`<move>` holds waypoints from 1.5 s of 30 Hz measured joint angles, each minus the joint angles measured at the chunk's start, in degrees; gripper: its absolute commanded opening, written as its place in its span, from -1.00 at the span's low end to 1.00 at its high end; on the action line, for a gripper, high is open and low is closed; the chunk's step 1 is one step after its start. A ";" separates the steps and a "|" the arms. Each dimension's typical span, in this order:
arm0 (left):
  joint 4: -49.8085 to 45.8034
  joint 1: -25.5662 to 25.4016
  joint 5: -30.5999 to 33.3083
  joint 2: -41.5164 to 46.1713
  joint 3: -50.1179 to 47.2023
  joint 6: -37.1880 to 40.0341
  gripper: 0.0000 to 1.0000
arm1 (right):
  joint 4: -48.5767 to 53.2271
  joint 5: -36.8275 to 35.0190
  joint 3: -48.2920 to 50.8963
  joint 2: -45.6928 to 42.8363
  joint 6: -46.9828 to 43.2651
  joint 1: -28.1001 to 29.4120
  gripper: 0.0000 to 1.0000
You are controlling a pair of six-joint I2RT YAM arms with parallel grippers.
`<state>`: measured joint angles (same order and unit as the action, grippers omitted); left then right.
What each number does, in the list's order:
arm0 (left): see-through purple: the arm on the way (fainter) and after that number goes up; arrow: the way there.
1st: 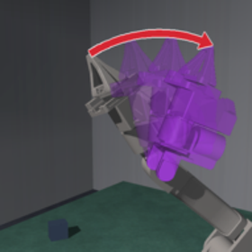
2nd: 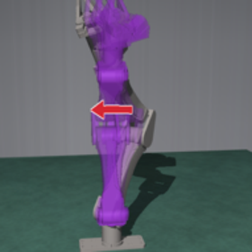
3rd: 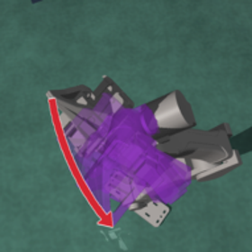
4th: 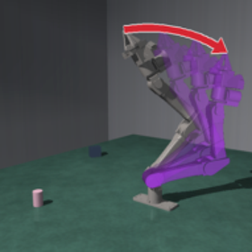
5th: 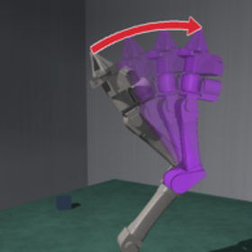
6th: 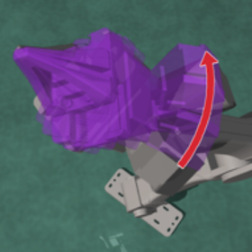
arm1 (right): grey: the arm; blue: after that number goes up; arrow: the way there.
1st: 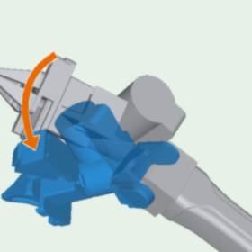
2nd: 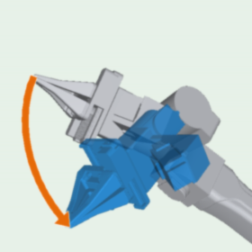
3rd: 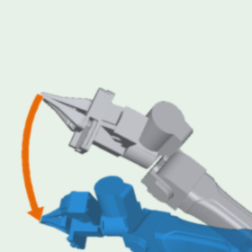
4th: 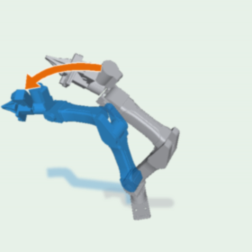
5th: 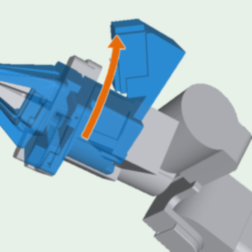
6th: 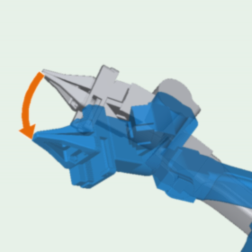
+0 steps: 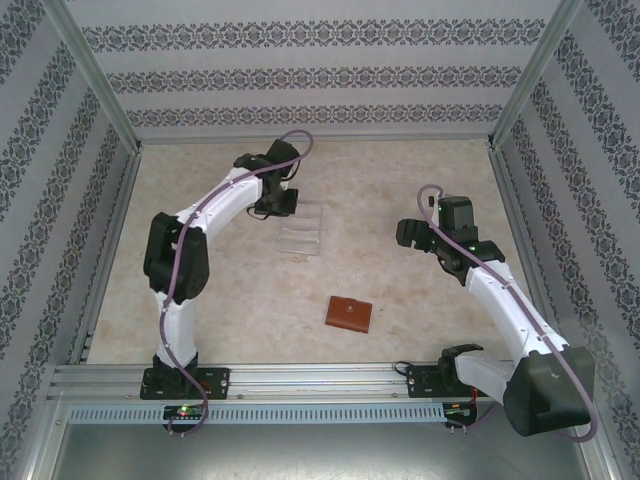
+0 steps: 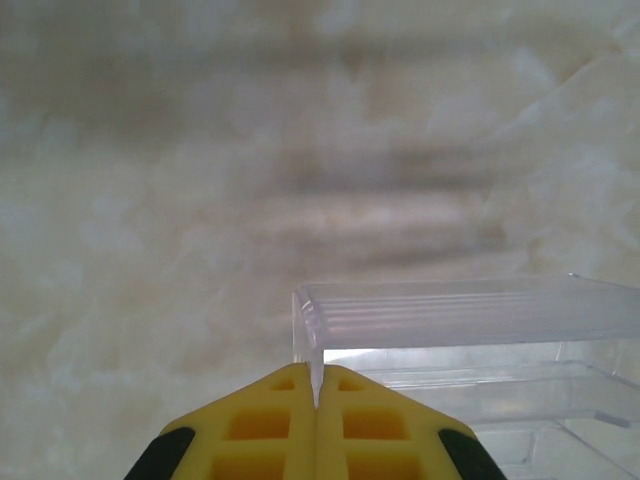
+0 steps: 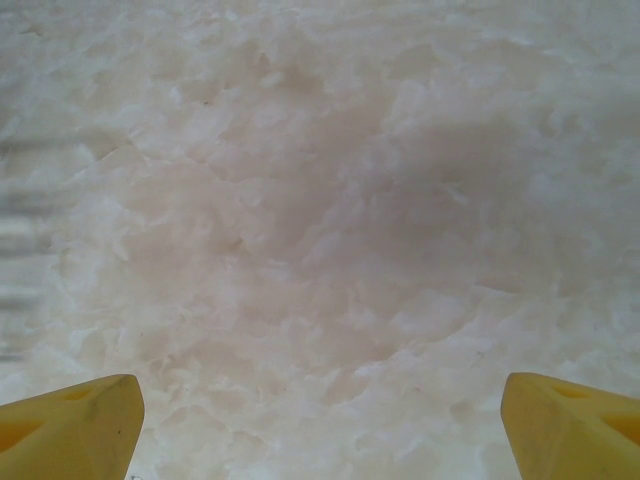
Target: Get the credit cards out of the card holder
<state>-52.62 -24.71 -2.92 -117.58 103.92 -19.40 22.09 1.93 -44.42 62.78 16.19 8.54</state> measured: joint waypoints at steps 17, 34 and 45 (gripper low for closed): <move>-14.43 0.35 1.44 -25.68 37.20 1.40 -1.00 | 1.01 -2.12 -0.02 -0.52 0.00 1.86 0.84; -16.02 0.83 1.38 -26.16 37.86 -4.00 -0.60 | 2.93 -2.27 -2.36 1.51 -0.02 4.87 0.83; -16.20 0.83 0.74 -25.18 37.79 -4.26 -0.54 | 8.59 4.74 -7.45 3.89 -3.61 9.53 0.77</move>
<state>-68.82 -23.88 -2.17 -142.76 141.71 -23.66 30.68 6.68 -51.88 66.67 12.58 18.06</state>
